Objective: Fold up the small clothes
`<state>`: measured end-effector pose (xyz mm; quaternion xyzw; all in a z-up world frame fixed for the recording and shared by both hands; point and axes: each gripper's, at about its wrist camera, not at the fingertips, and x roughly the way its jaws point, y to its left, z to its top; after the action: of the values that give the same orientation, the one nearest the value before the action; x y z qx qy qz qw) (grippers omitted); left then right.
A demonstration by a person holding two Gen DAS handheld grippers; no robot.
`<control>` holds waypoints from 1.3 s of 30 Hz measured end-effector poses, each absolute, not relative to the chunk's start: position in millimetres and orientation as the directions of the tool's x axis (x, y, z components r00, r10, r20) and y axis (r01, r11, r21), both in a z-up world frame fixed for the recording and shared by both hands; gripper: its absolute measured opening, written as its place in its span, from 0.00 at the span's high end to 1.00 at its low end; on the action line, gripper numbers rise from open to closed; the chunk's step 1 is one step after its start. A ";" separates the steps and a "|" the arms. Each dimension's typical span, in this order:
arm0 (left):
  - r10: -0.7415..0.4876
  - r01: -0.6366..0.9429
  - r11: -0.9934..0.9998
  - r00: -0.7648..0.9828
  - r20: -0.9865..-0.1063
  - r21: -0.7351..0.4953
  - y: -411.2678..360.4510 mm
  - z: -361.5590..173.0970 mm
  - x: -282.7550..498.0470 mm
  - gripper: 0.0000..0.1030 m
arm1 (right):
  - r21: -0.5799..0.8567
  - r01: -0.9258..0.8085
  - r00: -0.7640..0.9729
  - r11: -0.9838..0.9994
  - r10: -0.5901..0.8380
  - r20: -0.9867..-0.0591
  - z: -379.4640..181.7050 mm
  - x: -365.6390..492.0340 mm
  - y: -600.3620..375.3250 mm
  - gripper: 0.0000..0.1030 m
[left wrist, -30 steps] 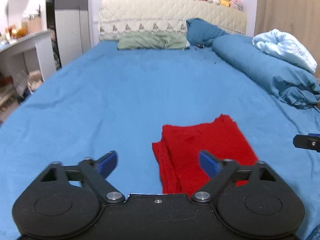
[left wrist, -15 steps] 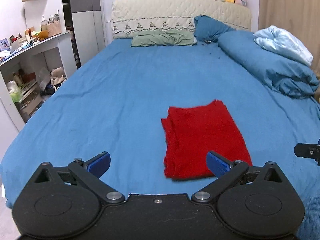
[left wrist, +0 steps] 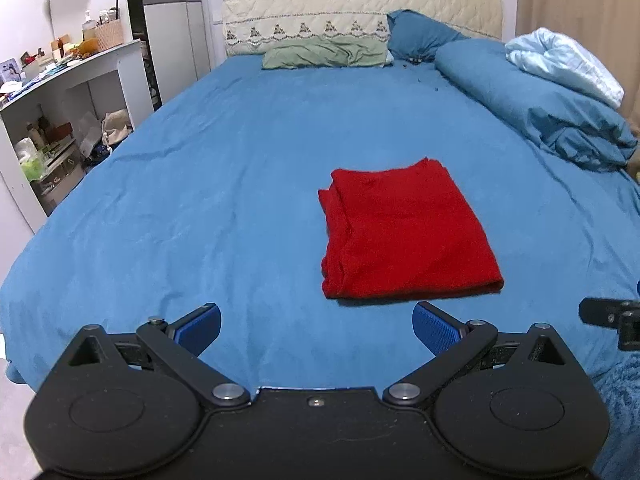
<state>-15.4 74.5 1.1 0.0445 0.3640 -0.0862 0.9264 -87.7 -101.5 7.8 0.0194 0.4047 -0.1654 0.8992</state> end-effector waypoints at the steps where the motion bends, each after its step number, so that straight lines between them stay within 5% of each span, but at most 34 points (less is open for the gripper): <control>1: -0.128 0.191 0.981 0.726 -0.675 0.019 74.9 2.6 -15.9 0.00 | -0.096 0.315 0.618 0.944 -0.281 -0.734 7.7 -88.6 -101.6 0.00; 39: -0.132 0.186 0.982 0.769 -0.625 0.021 70.3 16.7 -24.0 0.00 | -0.087 0.329 0.628 0.940 -0.287 -0.723 16.5 -94.2 -101.3 0.00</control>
<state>-24.0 70.3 16.7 0.0409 0.3291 -0.0848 0.9396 -94.2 -101.3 16.5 0.0266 0.3960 -0.1709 0.9018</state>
